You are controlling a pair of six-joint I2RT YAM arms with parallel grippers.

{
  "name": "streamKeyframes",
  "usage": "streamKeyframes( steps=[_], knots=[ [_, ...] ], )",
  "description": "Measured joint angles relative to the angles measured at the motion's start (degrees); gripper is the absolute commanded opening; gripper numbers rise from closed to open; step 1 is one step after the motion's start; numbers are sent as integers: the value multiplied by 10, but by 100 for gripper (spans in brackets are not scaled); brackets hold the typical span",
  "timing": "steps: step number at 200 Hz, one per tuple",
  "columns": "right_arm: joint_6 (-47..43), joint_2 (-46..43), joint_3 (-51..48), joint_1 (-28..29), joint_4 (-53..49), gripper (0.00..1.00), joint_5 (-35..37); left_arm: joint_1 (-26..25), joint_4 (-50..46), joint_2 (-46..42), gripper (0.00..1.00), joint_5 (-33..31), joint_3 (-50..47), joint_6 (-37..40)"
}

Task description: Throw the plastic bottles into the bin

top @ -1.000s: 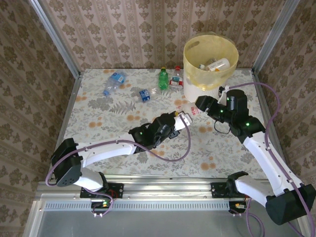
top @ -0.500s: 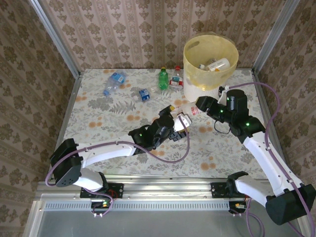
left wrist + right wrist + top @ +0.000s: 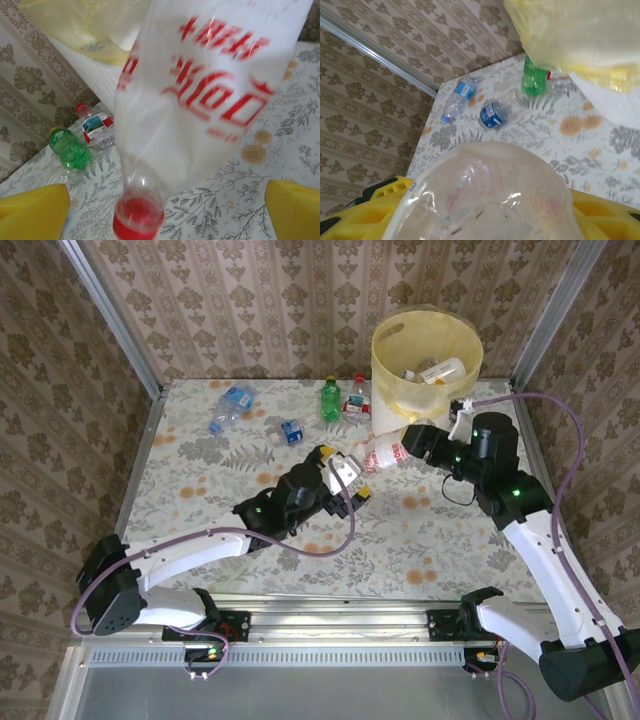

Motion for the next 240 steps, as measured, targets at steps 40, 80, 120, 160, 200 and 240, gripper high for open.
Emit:
streamKeyframes(
  steps=[40, 80, 120, 160, 200, 240],
  knots=[
    [-70, -4, 48, 0, 4, 44, 25, 19, 9, -35, 100, 20, -28, -34],
    [-130, -16, 83, 0, 35, 44, 58, 30, 8, -56, 100, 19, -52, -54],
    [-188, -43, 97, 0, 94, 42, 106, 45, 9, -69, 100, 16, -65, -72],
    [-246, -92, 88, 0, 183, 41, 165, 56, 10, -69, 100, 10, -74, -87],
    [-299, -137, 60, 0, 277, 40, 214, 66, 17, -69, 100, 9, -77, -97],
    [-331, -139, 51, 0, 321, 40, 236, 71, 25, -66, 100, 8, -79, -103]
  ],
)
